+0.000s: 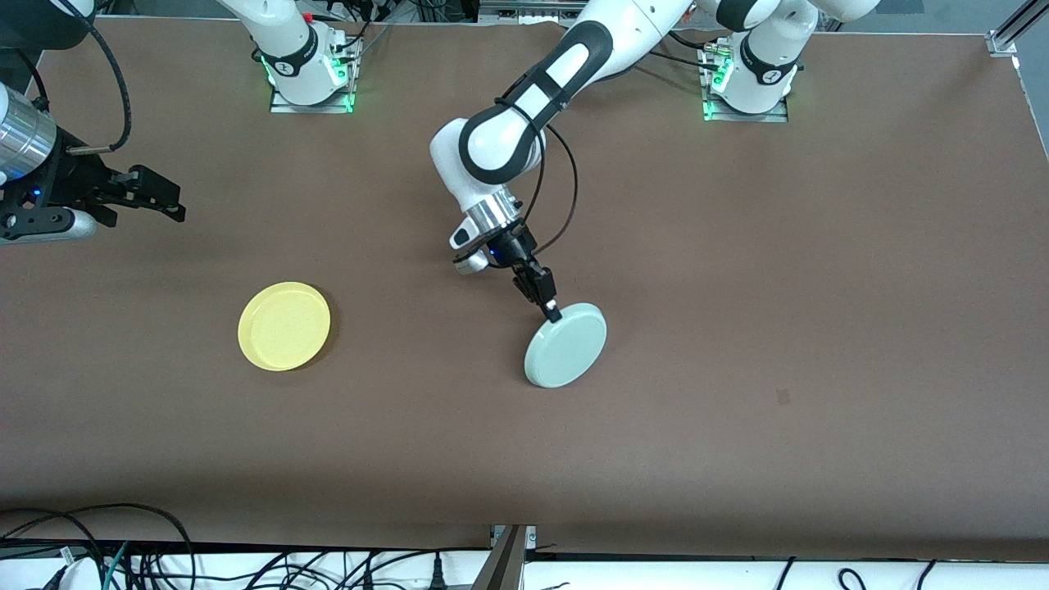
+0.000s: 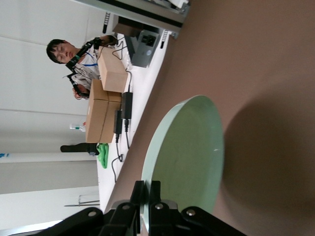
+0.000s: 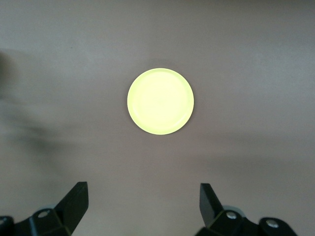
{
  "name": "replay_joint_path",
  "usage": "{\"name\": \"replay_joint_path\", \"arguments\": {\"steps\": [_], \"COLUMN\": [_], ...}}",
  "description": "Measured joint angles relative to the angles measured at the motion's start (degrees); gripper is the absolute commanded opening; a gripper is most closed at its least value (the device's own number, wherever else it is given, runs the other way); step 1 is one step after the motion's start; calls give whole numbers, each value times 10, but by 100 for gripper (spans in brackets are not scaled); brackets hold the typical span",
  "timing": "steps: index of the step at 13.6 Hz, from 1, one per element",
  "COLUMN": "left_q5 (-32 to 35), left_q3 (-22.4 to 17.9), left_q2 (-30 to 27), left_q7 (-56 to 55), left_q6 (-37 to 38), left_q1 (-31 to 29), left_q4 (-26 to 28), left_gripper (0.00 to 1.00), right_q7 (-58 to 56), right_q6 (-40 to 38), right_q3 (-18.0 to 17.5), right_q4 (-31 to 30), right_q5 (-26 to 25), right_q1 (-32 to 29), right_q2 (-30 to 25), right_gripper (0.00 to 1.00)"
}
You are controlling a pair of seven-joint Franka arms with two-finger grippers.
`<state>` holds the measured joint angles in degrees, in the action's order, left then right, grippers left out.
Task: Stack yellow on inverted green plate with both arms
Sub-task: 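Carry the flipped green plate to mid-table and release it upside down, then raise the left gripper and withdraw it to the table side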
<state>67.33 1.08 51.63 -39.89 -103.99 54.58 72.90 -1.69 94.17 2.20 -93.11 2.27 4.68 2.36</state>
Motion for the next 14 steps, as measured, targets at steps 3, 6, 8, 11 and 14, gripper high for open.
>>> {"name": "replay_joint_path", "arguments": {"steps": [3, 6, 8, 11, 14], "left_q5": [-65, -101, -123, -153, -213], "left_q3": [13, 25, 31, 39, 38], "left_q2": [19, 53, 75, 88, 83], "left_q7": [-11, -22, -38, -58, -61], "left_q6": [-18, -30, -31, -39, -39], "left_q1": [-2, -6, -6, -6, -19], "left_q4": [-10, -36, -59, -81, -118], "left_gripper": [24, 27, 33, 50, 99], "right_q7": [0, 0, 0, 0, 0], "right_q6": [0, 0, 0, 0, 0], "right_q3": [0, 0, 0, 0, 0], "right_q4": [0, 0, 0, 0, 0], "right_q5": [0, 0, 0, 0, 0], "right_q1": [0, 0, 0, 0, 0], "right_q2": [0, 0, 0, 0, 0], "right_gripper": [100, 100, 100, 100, 100]}}
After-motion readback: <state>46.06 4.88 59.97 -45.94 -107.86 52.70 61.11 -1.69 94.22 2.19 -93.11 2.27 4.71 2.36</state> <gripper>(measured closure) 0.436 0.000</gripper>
